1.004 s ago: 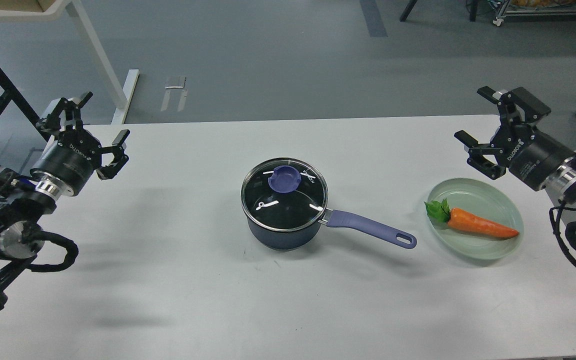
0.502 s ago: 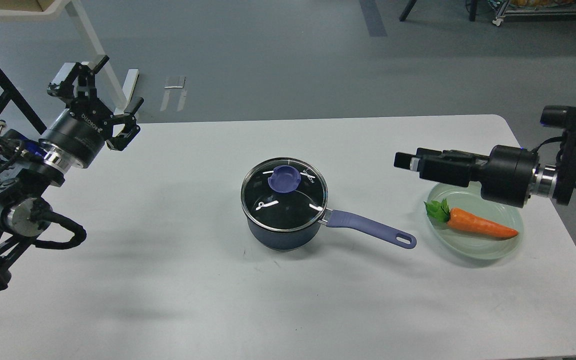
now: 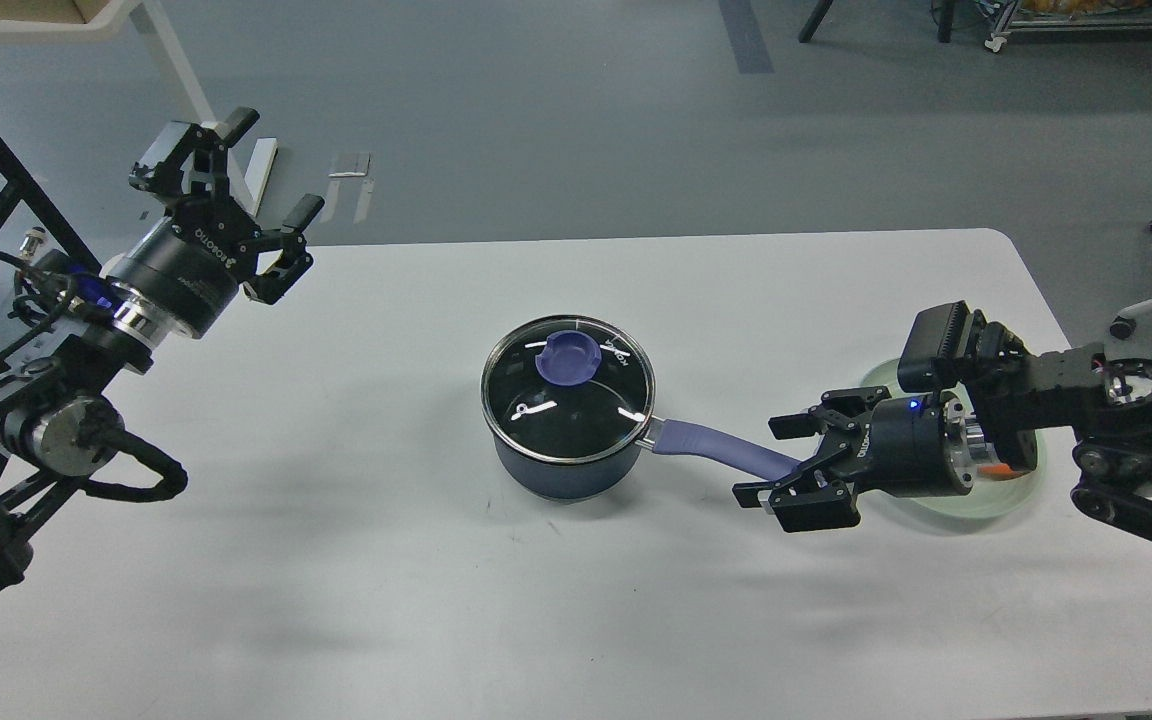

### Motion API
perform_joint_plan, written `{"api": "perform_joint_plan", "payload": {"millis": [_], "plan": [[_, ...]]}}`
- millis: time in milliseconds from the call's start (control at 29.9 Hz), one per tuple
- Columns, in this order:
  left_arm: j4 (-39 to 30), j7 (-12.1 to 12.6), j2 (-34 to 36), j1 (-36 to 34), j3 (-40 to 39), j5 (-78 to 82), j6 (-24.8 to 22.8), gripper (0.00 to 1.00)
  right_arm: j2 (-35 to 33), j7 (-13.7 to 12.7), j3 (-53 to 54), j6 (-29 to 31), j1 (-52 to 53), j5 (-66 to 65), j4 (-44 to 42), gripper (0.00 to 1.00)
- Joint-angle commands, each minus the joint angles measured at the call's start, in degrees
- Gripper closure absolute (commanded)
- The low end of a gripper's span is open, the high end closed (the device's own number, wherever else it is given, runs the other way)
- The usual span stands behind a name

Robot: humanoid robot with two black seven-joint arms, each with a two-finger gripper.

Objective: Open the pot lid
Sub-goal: 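Lower the right gripper onto the lavender pot handle and close it, then reach the left gripper over the pot toward the blue lid knob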

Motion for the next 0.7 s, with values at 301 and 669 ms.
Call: {"api": "perform_joint_plan", "payload": {"millis": [301,669], "plan": [[-0.85,0.0,-0.54,-0.07,0.0,2.36,0.87,0.01,1.36,0.02,-1.12,-0.09,0.2,-1.21,-1.79,0.45],[-4.81,0.0,-1.07,-0.34,-0.09,9.58,0.78,0.01,1.01,0.02,-1.12,-0.71,0.37,-1.21,-1.88,0.52]]}}
